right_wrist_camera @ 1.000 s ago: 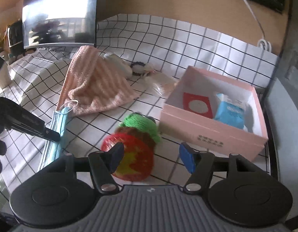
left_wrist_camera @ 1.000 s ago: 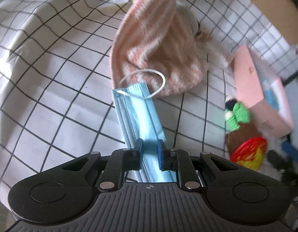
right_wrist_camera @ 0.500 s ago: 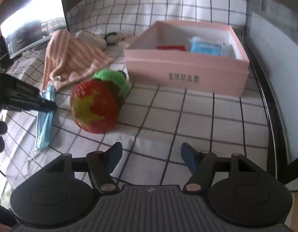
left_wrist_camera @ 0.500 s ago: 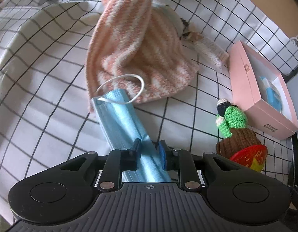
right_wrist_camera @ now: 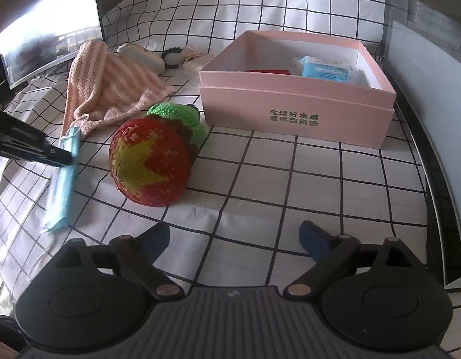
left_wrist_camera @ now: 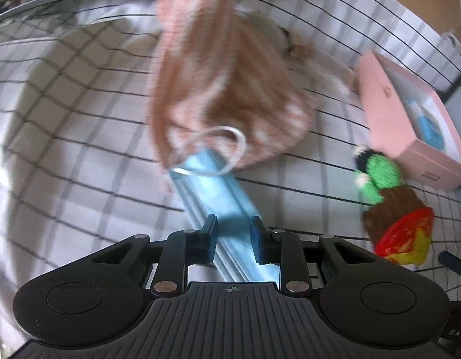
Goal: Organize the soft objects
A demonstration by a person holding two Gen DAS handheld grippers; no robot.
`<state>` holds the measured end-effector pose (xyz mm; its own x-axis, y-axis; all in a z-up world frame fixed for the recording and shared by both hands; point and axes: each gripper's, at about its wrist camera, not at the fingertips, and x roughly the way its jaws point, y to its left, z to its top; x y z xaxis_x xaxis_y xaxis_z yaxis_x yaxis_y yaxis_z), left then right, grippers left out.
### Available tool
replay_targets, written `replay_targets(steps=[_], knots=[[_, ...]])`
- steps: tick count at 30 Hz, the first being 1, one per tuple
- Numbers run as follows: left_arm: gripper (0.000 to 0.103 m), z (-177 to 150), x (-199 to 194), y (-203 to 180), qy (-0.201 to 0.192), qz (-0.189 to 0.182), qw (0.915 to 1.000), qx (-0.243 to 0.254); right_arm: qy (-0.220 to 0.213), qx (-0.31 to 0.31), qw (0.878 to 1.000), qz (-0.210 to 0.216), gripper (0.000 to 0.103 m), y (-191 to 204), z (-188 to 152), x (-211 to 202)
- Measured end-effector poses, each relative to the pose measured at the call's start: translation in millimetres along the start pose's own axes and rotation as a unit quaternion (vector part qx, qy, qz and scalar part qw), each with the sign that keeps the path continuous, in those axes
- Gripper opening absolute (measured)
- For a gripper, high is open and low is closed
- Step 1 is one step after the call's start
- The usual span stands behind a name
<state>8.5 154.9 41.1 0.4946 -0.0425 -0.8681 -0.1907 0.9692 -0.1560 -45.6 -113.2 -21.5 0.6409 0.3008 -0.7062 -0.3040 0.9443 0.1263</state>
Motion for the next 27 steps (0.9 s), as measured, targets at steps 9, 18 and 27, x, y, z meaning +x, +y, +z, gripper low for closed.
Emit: replay_targets(steps=[9,18,27], knots=[[0.029,3.4,-22.9,43.0,-0.003,-0.008,0.9972,-0.074,0.006,-0.029,0.999,-0.012,0.103,10.2,-1.2,6.8],[0.03,-5.0,-17.5,20.9,-0.018,0.003,0.9919,-0.126,0.006,-0.059,0.998,-0.014,0.103,13.1,-5.4,6.1],[0.042,-5.8,-6.5,25.1,-0.013,-0.012,0.9832,-0.182,0.0,-0.072,0.997,-0.004,0.103,13.0,-9.0,3.4]])
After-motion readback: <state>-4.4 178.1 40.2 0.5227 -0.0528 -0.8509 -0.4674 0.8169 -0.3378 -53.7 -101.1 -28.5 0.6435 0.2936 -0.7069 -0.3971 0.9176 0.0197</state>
